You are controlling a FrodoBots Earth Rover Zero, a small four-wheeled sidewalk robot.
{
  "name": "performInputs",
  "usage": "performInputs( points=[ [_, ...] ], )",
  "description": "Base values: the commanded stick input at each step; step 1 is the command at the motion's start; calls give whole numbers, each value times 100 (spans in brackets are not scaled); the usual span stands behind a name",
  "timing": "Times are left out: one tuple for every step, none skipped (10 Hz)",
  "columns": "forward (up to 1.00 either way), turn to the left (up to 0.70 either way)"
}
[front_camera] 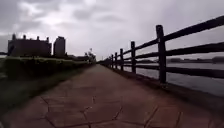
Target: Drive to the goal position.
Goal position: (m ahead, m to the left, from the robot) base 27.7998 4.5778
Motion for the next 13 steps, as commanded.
performInputs(
  points=[
    [100,0],
    [100,3],
    [100,33],
    [100,40],
    [100,22],
    [100,0],
    [100,0],
    [100,0],
    [100,0],
    [100,0],
    [100,0],
    [100,0],
    [100,0]
  ],
)
